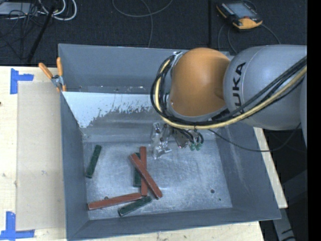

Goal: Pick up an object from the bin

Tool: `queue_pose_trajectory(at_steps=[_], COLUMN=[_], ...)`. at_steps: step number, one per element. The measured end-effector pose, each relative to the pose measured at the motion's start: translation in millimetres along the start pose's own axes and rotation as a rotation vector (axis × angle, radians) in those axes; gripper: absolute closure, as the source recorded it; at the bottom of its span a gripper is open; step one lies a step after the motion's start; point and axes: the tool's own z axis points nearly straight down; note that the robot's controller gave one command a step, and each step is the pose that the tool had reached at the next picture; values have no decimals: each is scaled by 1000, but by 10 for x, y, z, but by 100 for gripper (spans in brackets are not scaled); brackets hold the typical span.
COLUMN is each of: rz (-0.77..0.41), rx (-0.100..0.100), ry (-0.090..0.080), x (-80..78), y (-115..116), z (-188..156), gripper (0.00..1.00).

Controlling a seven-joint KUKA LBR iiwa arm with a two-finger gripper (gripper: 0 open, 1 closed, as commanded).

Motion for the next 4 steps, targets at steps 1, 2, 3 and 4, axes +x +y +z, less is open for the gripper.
queue_pose_trajectory(at_steps=[1,2,3,4], rz=[-70,-69,-233,-232], rx=[1,0,2,0], ry=[-16,-19,-22,-12], x=[-187,-191,-430,-406], y=[246,244,-174,-175], z=[844,826,1102,1123], gripper=[0,0,100,0])
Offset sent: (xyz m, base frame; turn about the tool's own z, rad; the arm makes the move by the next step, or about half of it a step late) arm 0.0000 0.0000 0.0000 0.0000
